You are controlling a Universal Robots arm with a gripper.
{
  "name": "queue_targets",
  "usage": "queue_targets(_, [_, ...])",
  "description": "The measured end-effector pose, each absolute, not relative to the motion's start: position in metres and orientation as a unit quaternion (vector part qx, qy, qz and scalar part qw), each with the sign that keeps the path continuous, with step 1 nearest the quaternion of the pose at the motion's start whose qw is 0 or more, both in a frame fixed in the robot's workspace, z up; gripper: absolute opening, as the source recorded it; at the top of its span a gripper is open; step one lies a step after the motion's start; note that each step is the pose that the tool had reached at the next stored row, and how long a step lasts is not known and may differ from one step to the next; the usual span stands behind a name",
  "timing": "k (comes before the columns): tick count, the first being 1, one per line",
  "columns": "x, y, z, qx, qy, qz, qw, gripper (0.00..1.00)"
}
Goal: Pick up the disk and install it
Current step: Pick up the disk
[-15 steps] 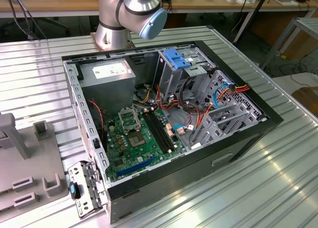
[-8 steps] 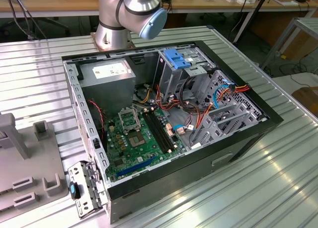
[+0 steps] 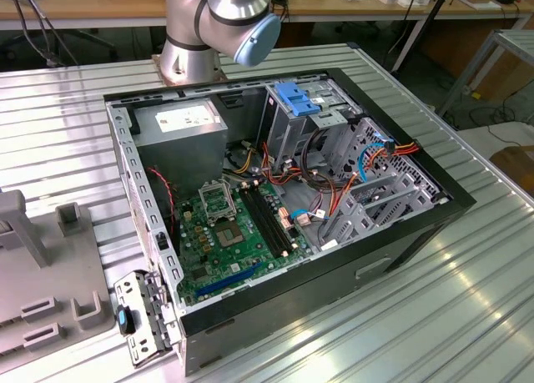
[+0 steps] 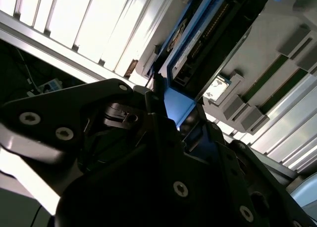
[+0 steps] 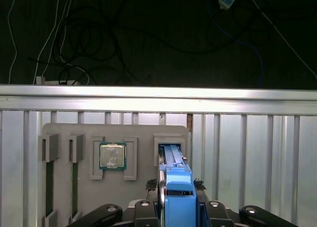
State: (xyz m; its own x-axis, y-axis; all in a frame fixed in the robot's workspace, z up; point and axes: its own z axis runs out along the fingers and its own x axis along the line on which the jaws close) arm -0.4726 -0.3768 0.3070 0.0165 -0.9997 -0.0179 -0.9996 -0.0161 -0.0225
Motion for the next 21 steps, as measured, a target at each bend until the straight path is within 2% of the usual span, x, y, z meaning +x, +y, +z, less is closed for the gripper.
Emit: queue_targets(21, [-0.473,-0.377,0.323,-0.713,0.701,-0.001,0.014,0.37])
